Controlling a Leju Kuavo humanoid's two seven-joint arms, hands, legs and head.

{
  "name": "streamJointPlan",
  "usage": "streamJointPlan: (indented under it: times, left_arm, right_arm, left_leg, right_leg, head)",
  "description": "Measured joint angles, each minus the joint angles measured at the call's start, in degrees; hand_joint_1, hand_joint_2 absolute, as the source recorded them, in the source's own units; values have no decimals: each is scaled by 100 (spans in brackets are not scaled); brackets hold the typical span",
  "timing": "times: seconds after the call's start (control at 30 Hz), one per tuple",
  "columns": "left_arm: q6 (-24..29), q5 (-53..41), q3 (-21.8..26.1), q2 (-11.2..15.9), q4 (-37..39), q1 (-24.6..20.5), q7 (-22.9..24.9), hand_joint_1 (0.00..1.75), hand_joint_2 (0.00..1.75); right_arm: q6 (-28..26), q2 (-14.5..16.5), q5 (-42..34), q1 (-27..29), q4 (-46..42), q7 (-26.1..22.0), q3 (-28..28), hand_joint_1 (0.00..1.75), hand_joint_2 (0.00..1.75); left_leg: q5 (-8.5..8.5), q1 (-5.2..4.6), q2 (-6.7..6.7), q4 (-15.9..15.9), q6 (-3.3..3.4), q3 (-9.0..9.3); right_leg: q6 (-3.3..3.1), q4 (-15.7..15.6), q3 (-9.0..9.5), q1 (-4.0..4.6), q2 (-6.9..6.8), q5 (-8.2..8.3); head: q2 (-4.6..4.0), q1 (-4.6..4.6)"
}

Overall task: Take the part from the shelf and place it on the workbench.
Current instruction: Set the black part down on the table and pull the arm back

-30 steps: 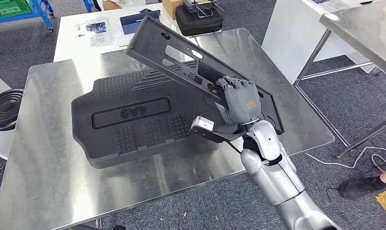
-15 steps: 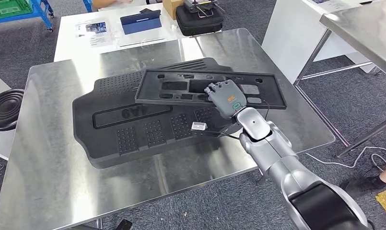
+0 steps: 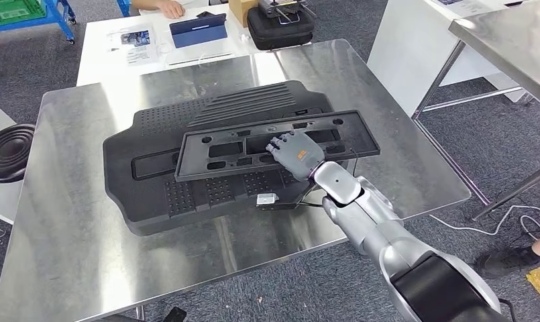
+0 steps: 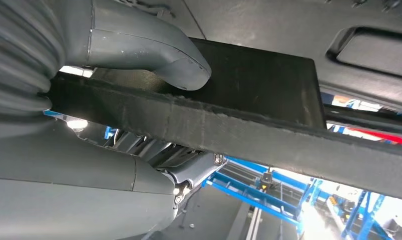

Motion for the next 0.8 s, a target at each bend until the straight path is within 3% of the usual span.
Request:
streamJointPlan:
  times: [0.1,0.23,0.63,0.77,0.8]
  left_arm:
    - [50,-10,-1,0,0,0,-16,0,175]
    - [53,-53,-10,3,0,1,-67,0,175]
    - [76,-85,-103,17,0,2,-77,0,175]
    - [81,-62,-103,19,0,5,-76,0,0]
    - [84,-60,-103,20,0,6,-75,0,0]
  right_arm:
    - [0,10,-41,6,28,13,76,175,175]
    - [-8,-4,-94,39,62,30,139,0,0]
    - [-26,-51,-220,95,120,115,249,0,0]
    - [-19,-52,-340,147,122,124,251,0,0]
    - [-15,-52,-356,165,122,127,251,0,0]
  left_leg:
    - [0,0,3,0,0,1]
    - [0,0,2,0,0,2]
    - [0,0,3,0,0,2]
    - [0,0,3,0,0,2]
    - [0,0,3,0,0,2]
  right_leg:
    - [0,0,0,0,1,0]
    - [0,0,0,0,1,0]
    - [0,0,0,0,1,0]
    - [0,0,1,0,1,0]
    - [0,0,1,0,1,0]
  head:
    - [0,0]
    - [0,0]
    - [0,0]
    - [0,-1]
    - [0,0]
